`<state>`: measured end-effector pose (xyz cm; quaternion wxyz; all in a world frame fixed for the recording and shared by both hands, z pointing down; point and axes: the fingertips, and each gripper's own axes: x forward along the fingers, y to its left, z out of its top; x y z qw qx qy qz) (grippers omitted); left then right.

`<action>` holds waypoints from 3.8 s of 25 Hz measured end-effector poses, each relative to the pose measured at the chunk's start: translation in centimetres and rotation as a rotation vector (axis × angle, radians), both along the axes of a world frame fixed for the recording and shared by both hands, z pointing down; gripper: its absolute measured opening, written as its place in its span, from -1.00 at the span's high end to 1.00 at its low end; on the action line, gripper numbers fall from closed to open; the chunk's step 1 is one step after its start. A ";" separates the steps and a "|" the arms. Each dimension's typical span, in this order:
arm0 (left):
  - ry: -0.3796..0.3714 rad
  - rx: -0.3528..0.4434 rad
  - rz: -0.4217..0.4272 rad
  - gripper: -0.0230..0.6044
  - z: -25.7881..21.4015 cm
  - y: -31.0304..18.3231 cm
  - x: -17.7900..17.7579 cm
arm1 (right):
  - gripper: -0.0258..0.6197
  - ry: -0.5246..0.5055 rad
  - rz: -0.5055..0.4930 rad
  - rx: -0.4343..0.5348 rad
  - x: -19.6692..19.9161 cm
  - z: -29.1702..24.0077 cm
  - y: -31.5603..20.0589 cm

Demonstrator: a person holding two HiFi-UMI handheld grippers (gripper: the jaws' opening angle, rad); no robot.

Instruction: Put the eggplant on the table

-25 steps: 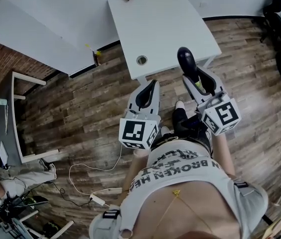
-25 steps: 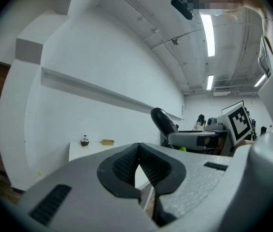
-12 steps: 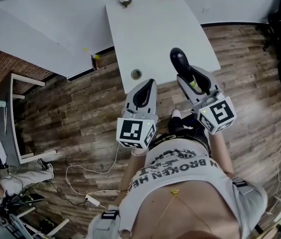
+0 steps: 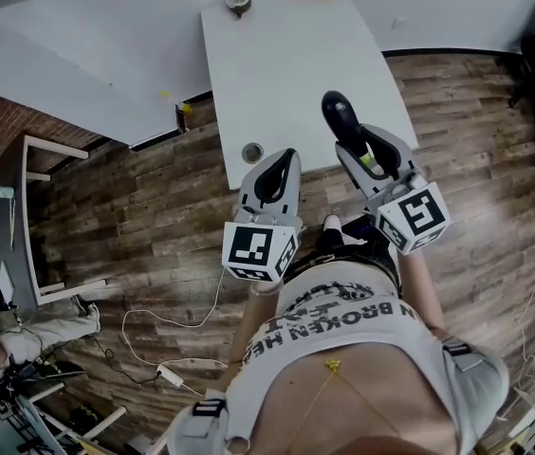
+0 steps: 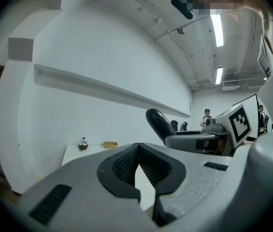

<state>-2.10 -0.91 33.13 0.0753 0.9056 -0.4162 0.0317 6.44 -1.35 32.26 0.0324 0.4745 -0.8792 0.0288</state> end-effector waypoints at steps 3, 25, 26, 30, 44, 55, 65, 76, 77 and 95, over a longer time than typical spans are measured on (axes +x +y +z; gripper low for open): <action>-0.006 -0.006 -0.009 0.91 0.3 -0.7 1.1 | 0.40 0.022 -0.013 -0.002 1.2 0.4 -0.7; -0.002 -0.036 0.010 0.91 2.0 -7.3 1.8 | 0.40 0.062 -0.005 -0.048 1.9 2.6 -6.6; -0.002 -0.033 0.020 0.91 1.9 -8.1 1.7 | 0.40 0.062 0.002 -0.048 1.7 2.6 -7.3; 0.004 -0.024 0.062 0.91 1.5 -11.4 0.5 | 0.40 0.067 0.024 -0.044 -0.1 2.2 -10.3; 0.016 -0.034 0.120 0.91 2.8 -17.0 -2.9 | 0.40 0.126 0.063 -0.062 -3.7 4.2 -15.5; 0.005 -0.043 0.124 0.91 3.8 -17.6 -3.8 | 0.40 0.147 0.087 -0.097 -3.3 5.5 -15.8; 0.032 -0.017 0.032 0.91 3.1 -18.6 -3.0 | 0.40 0.185 0.009 -0.087 -1.0 5.0 -17.1; 0.013 -0.013 -0.025 0.91 2.3 -19.9 2.4 | 0.40 0.186 -0.070 -0.098 4.3 5.2 -19.2; 0.012 -0.013 -0.030 0.91 2.3 -19.9 2.7 | 0.40 0.186 -0.075 -0.099 4.6 5.2 -19.3; 0.000 -0.019 -0.058 0.91 2.3 -19.8 2.4 | 0.40 0.201 -0.139 -0.114 3.3 6.0 -20.2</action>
